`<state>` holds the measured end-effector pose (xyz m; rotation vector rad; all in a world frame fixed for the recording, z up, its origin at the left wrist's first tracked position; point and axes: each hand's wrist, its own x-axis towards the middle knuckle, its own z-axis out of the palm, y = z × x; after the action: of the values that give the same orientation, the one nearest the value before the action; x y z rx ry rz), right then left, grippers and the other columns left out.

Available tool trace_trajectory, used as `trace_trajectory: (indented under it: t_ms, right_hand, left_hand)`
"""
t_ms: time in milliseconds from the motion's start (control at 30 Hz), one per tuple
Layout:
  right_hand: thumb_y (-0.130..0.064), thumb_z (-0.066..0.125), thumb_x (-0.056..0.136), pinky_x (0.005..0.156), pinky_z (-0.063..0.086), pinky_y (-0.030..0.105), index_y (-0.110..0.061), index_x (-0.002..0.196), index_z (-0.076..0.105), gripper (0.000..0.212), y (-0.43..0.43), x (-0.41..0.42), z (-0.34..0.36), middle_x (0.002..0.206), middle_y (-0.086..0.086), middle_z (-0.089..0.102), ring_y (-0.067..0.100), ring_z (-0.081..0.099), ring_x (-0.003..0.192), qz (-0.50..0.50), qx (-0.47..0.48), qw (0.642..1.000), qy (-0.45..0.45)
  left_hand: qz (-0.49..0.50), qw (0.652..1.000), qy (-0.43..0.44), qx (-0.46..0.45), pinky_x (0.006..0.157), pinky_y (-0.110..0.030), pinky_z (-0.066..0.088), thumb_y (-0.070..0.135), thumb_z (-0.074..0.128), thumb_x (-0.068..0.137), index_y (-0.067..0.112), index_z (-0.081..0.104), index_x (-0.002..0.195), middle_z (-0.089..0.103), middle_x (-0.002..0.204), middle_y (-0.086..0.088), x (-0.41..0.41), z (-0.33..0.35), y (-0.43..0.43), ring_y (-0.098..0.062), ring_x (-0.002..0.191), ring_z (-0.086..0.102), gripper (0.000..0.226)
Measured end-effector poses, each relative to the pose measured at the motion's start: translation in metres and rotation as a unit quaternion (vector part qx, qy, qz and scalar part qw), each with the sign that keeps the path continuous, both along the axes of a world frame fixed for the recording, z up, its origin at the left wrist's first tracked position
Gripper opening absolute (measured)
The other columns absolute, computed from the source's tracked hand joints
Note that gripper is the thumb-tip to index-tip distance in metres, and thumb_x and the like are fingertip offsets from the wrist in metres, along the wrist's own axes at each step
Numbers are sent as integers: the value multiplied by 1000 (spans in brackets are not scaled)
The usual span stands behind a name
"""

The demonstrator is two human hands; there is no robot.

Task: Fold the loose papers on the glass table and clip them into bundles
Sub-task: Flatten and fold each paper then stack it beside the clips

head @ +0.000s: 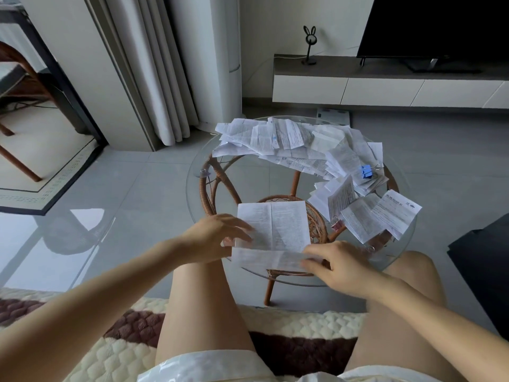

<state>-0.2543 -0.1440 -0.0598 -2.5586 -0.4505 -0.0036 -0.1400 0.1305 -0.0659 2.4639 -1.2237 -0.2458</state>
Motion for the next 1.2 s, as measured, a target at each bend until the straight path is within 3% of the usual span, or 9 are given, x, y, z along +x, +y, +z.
trace_trajectory:
  t_ms: [133, 233, 367, 500, 567, 700, 967, 1067, 1200]
  right_hand:
    - [-37, 60, 89, 56, 40, 27, -16, 75, 63, 25, 1, 26, 16, 64, -1, 59, 8, 50, 56, -43, 45, 997, 55]
    - [-37, 62, 87, 70, 55, 37, -11, 89, 68, 27, 5, 54, 12, 83, 3, 69, 16, 64, 77, -94, 94, 988, 75]
    - [-25, 60, 89, 60, 44, 31, -2, 88, 63, 23, 18, 83, -1, 81, 13, 66, 29, 59, 72, -144, 27, 986, 78]
    - [-15, 53, 92, 48, 28, 16, -3, 107, 62, 21, 24, 83, 8, 68, -3, 58, 6, 46, 57, -140, -14, 990, 27]
    - [-9, 54, 92, 49, 35, 9, -12, 109, 64, 19, 23, 75, 21, 55, -17, 51, -4, 51, 53, -97, 67, 992, 34]
    - [-8, 55, 94, 53, 39, 8, -19, 92, 57, 12, 17, 61, 35, 60, -24, 60, -5, 56, 56, -60, 226, 968, 89]
    - [-51, 56, 88, 92, 45, 17, -32, 97, 69, 24, 10, 24, 34, 104, -7, 71, 9, 64, 104, 60, 256, 956, 129]
    - [-56, 55, 86, 87, 48, 30, -19, 103, 71, 44, 6, 22, 27, 94, -8, 69, 14, 63, 96, 47, 230, 964, 128]
    - [-53, 58, 85, 73, 44, 24, -28, 88, 66, 26, 3, 25, 24, 79, -12, 60, 13, 57, 78, 34, 279, 948, 151]
  left_hand:
    - [-4, 999, -43, -30, 104, -44, 40, 28, 80, 71, 37, 66, 107, 64, 117, 11, 5, -20, 9, -9, 113, 53, 39]
    - [-25, 997, -29, -63, 103, -55, 38, 43, 71, 77, 36, 69, 93, 56, 103, 38, 7, -27, 15, -3, 116, 52, 18]
    - [7, 993, 27, -116, 114, -50, 26, 43, 63, 79, 23, 77, 88, 64, 107, 29, 11, -32, 20, 2, 122, 50, 26]
    - [13, 990, 44, -137, 115, -48, 25, 36, 61, 85, 21, 77, 90, 67, 113, 20, 9, -29, 22, 3, 124, 49, 23]
    - [-7, 988, 31, -153, 108, -57, 32, 26, 67, 83, 28, 73, 86, 64, 98, 34, 10, -28, 21, 10, 112, 53, 6]
    - [-15, 985, 34, -169, 108, -59, 30, 10, 65, 81, 30, 70, 89, 54, 97, 46, 8, -22, 21, 11, 110, 51, 22]
    - [6, 980, -106, -167, 97, -44, 45, 25, 57, 88, 17, 76, 91, 71, 105, 6, 4, -20, 13, -13, 105, 62, 21]
    - [-27, 986, -109, -121, 106, -36, 36, 28, 50, 94, 23, 72, 107, 63, 124, 5, 14, -17, -4, -16, 120, 52, 26]
    - [-117, 987, -99, -45, 103, -32, 38, 29, 46, 93, 33, 68, 115, 59, 130, 4, 20, -19, -19, -19, 121, 49, 32]
